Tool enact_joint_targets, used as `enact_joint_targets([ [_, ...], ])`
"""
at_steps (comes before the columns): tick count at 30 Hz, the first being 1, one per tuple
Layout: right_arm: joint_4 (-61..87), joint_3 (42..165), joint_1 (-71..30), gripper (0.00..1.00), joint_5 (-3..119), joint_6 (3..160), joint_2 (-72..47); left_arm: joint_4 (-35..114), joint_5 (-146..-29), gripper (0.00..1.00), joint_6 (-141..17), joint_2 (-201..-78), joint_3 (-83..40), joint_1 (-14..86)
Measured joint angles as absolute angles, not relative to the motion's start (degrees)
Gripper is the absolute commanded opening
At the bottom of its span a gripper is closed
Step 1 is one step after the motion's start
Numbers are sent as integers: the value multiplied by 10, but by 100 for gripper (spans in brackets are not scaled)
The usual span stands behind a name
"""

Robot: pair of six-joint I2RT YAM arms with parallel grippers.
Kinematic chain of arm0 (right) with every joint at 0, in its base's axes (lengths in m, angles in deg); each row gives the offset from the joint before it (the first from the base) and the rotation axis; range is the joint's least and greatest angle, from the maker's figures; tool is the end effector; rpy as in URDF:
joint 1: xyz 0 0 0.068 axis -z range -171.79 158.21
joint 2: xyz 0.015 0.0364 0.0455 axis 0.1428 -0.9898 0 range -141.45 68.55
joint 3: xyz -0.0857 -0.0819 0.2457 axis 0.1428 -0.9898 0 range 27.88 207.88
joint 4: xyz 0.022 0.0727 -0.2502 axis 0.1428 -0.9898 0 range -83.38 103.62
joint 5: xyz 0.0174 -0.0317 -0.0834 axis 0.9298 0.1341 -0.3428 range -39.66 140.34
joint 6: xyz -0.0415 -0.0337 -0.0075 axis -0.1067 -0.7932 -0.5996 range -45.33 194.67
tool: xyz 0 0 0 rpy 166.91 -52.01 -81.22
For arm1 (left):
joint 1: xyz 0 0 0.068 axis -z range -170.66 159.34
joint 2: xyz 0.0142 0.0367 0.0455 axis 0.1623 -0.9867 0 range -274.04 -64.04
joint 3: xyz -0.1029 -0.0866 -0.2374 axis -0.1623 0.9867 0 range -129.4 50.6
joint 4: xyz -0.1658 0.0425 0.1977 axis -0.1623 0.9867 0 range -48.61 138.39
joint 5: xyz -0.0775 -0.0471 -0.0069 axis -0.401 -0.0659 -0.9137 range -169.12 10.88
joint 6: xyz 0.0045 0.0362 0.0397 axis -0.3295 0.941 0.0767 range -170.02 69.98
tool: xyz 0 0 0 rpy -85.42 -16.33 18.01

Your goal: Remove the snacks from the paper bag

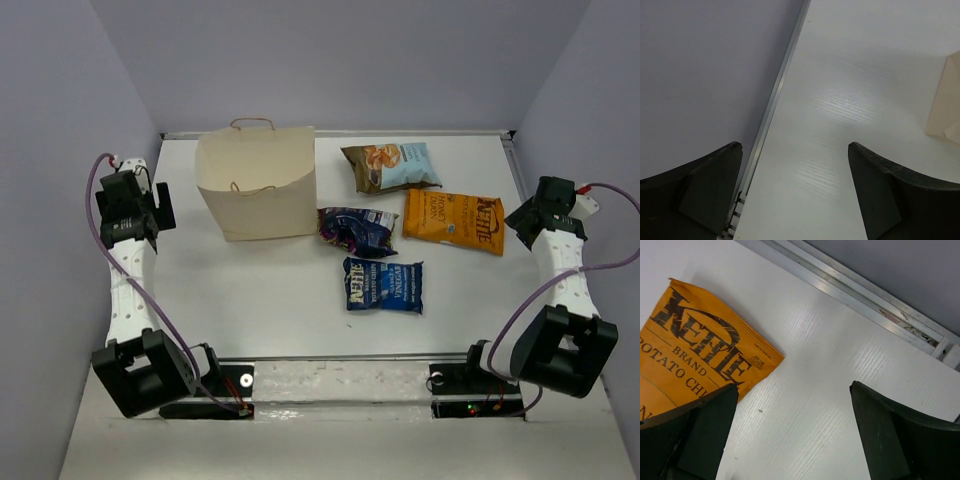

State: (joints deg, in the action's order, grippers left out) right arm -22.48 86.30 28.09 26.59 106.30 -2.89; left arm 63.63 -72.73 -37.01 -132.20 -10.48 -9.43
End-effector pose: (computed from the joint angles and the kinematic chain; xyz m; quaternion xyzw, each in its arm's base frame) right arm 0.2378 -0.1012 0.2863 0.4632 0.7947 -0.1568 0.3597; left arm 0.2522 0.0900 0.3344 -0.0714 0.8592 0.1844 0.4719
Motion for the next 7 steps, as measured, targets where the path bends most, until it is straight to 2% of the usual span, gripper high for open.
enact_joint_targets([
  [7, -245, 863, 281, 100, 269, 1069, -57, 625, -730, 99, -376, -1312, -92, -94],
])
